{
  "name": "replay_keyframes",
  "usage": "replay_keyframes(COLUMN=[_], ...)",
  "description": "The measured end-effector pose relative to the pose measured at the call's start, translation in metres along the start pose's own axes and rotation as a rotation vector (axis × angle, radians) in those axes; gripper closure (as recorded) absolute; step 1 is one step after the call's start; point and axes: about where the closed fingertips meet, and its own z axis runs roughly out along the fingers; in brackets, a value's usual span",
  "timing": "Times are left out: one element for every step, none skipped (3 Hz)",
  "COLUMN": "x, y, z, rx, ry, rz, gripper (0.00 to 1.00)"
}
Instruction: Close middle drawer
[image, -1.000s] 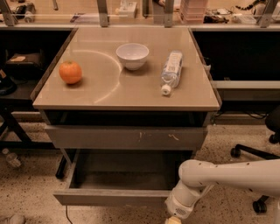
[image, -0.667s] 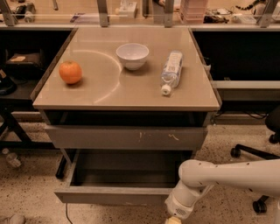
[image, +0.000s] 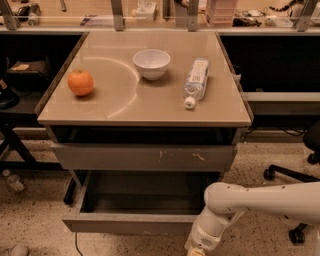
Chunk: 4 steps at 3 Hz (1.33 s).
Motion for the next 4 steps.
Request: replay_keyframes(x=[-0.009,-0.026,-0.038,-0.04], y=[-0.011,-0.027,-0.041,-0.054], z=[-0.01,-0.029,-0.043,-0.044], rx=[0.024,0.087,0.162,0.24], ry=[-0.019,-0.059,-0.078,-0.082], rz=[-0.01,-0.027,-0.035,-0.024], gripper=[0.64,0.88,1.0,1.0])
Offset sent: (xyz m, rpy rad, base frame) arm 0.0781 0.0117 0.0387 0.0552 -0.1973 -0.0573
